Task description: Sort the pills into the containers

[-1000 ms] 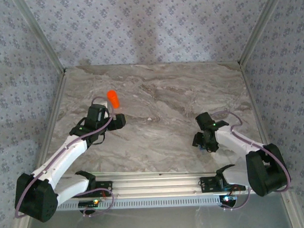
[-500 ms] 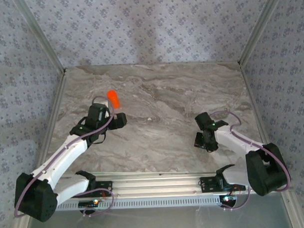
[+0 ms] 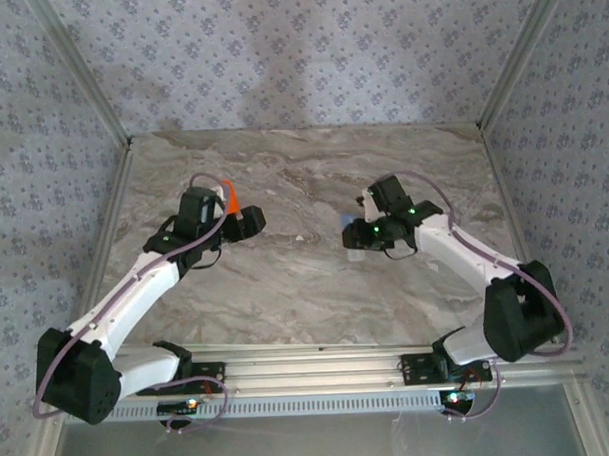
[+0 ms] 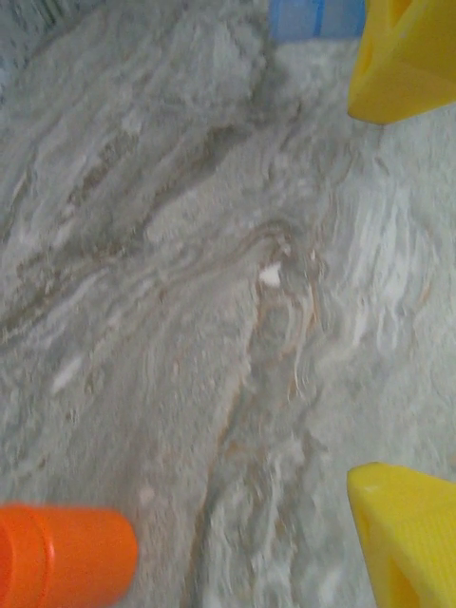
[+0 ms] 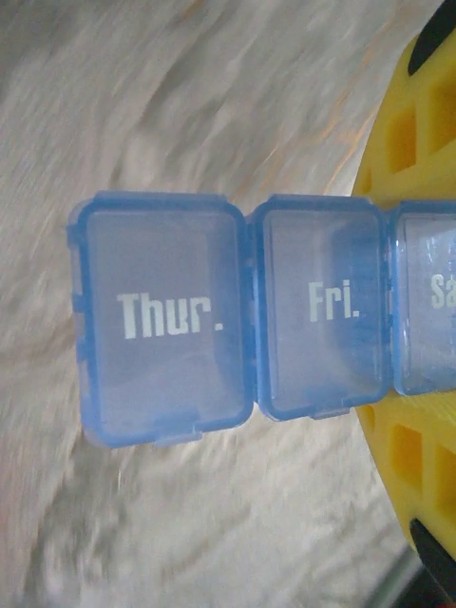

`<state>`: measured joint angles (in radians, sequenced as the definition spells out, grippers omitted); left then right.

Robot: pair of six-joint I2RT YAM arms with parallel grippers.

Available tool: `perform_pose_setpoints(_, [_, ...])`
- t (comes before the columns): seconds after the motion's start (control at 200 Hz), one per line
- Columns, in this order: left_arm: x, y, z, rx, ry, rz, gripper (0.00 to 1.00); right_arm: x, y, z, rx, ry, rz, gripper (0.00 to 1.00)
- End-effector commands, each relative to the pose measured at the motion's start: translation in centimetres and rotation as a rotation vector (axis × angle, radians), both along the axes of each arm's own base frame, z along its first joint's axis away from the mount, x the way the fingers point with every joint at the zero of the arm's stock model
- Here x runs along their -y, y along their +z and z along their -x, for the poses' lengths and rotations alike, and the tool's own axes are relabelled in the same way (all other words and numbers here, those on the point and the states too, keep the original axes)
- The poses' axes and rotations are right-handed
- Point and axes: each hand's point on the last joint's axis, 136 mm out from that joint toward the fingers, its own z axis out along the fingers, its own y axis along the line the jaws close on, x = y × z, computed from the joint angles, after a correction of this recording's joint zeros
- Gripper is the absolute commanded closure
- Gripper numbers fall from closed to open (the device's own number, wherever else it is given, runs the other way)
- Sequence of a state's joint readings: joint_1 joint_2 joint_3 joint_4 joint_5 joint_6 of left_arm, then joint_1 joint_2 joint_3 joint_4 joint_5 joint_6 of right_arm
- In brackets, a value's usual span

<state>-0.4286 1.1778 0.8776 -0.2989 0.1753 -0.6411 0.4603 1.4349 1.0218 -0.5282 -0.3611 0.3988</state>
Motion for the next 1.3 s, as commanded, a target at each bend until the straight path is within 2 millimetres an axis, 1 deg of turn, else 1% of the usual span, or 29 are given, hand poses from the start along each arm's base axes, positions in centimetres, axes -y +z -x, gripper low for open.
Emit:
perform_pose_setpoints(0.0, [3.0, 3.1, -0.7, -0.002, -0.054, 0.158, 0.08, -3.6, 2.1, -0.5, 0.05, 0.166, -0.097, 0.61])
perform_pose_setpoints(0.07, [3.9, 3.9, -1.3, -0.001, -0.052, 0.208, 0.08, -4.9, 2.6, -1.0, 0.062, 0.195, -0.125, 0.62])
perform_pose_setpoints(0.185, [5.1, 4.5, -2.0, -0.011, -0.048, 0.272, 0.08, -6.6, 2.8, -1.4, 0.065, 0.226, -0.144, 0.62])
perform_pose_setpoints(0.26, [5.8, 4.8, -2.3, -0.017, -0.054, 0.304, 0.08, -7.1, 2.0, -1.1, 0.048, 0.239, -0.132, 0.62])
perform_pose_setpoints(0.27, [6.0, 4.9, -2.3, -0.017, -0.056, 0.308, 0.08, -7.4, 2.9, -1.6, 0.072, 0.241, -0.14, 0.62])
perform_pose_setpoints(0.28, [6.1, 5.0, -2.4, -0.016, -0.056, 0.31, 0.08, -7.6, 3.1, -1.7, 0.077, 0.241, -0.142, 0.62])
perform_pose_setpoints(0.475, [8.2, 5.3, -2.5, -0.036, -0.086, 0.368, 0.08, -8.7, 2.9, -2.1, 0.073, 0.216, -0.129, 0.63])
perform_pose_setpoints(0.6, [9.2, 5.5, -2.5, -0.046, -0.098, 0.411, 0.08, -9.6, 2.8, -2.1, 0.072, 0.218, -0.133, 0.63])
perform_pose_setpoints(0.755, [9.8, 5.8, -2.6, -0.044, -0.102, 0.434, 0.08, -10.2, 2.3, -2.2, 0.061, 0.216, -0.126, 0.64])
perform_pose_setpoints(0.865, [10.0, 5.6, -2.6, -0.055, -0.104, 0.445, 0.08, -10.5, 2.0, -2.4, 0.057, 0.214, -0.124, 0.65])
perform_pose_setpoints(1.294, [11.0, 5.1, -2.7, -0.078, -0.119, 0.472, 0.08, -11.1, 2.2, -3.1, 0.061, 0.2, -0.14, 0.65])
